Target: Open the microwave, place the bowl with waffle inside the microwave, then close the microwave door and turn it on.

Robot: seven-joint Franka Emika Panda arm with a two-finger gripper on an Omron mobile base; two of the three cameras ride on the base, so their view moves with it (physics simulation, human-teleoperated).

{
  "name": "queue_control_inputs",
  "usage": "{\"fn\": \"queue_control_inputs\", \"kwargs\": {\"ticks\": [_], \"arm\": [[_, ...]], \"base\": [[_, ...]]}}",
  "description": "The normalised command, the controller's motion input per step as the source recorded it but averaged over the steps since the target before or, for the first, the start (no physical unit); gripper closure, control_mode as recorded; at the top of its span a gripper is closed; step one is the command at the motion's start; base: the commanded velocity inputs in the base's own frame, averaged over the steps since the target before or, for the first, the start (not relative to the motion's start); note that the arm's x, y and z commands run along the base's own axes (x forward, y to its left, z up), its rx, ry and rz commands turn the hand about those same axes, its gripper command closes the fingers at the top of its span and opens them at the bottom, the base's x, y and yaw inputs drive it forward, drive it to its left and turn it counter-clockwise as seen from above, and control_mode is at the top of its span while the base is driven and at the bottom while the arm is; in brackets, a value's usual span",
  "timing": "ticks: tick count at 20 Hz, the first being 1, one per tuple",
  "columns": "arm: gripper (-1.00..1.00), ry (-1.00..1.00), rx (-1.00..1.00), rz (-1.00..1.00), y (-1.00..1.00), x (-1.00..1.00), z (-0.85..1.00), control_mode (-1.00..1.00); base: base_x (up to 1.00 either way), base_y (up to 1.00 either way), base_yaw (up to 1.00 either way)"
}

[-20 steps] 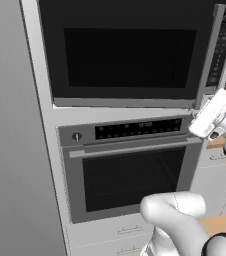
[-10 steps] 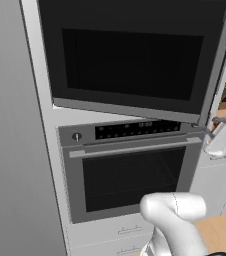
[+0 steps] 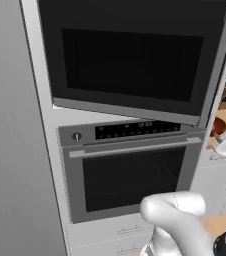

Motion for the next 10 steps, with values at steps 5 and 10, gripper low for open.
{"fn": "queue_control_inputs", "kwargs": {"ticks": [5,10], "arm": [[-1.0,0.04,0.13,0.1,-0.08,0.98,-0.02,-1.0],[-1.0,-0.01,-0.02,0.25,0.92,0.38,0.04,-1.0]], "base": [[0.0,0.0,0.0],[0.0,0.0,0.0]]}}
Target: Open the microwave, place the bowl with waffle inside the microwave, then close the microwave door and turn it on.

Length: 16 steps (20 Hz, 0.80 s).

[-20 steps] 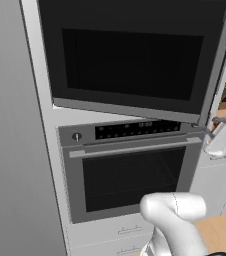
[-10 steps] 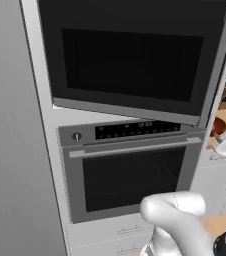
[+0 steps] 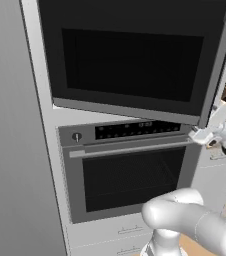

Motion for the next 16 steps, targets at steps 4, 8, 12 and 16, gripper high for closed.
{"fn": "queue_control_inputs", "kwargs": {"ticks": [4,8,12,16], "arm": [[-1.0,-0.25,-0.22,0.29,1.0,-0.66,0.15,-1.0],[-1.0,-0.46,-0.34,0.22,1.0,-1.0,0.01,-1.0],[-1.0,-0.47,-0.36,0.15,1.0,-1.0,0.06,-1.0],[-1.0,-0.44,-0.32,0.1,1.0,-1.0,0.0,-1.0]], "base": [[0.0,0.0,0.0],[0.0,0.0,0.0],[0.0,0.0,0.0],[0.0,0.0,0.0]]}}
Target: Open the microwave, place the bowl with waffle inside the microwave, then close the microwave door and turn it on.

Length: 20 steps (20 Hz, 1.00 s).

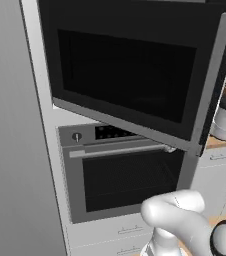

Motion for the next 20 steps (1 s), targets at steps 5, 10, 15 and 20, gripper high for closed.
{"fn": "queue_control_inputs", "kwargs": {"ticks": [5,10,15,20], "arm": [[-1.0,-0.3,-0.18,-0.01,1.0,-0.95,-0.08,-1.0],[-1.0,-0.08,-0.02,-0.15,1.0,-0.39,-0.08,-1.0],[-1.0,0.0,-0.03,-0.14,0.52,0.14,-0.03,-1.0],[-1.0,0.0,0.1,0.0,-0.72,0.39,-0.17,-1.0]], "base": [[0.0,0.0,0.0],[0.0,0.0,0.0],[0.0,0.0,0.0],[0.0,0.0,0.0]]}}
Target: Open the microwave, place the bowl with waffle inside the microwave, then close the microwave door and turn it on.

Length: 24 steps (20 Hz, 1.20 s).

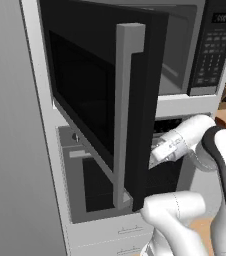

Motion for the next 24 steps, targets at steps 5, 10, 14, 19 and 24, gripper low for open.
{"fn": "queue_control_inputs", "kwargs": {"ticks": [5,10,14,19,24], "arm": [[-1.0,0.04,0.14,-0.08,-1.0,0.46,-0.09,-1.0],[-1.0,0.01,0.04,-0.37,-1.0,0.38,-0.17,-1.0],[-1.0,0.02,0.02,-0.59,-1.0,0.08,-0.26,-1.0],[-1.0,0.06,0.01,-0.6,-1.0,0.02,-0.23,-1.0],[-1.0,0.19,0.02,-0.55,-1.0,0.01,-0.07,-1.0]], "base": [[0.0,0.0,0.0],[0.0,0.0,0.0],[0.0,0.0,0.0],[0.0,0.0,0.0],[0.0,0.0,0.0]]}}
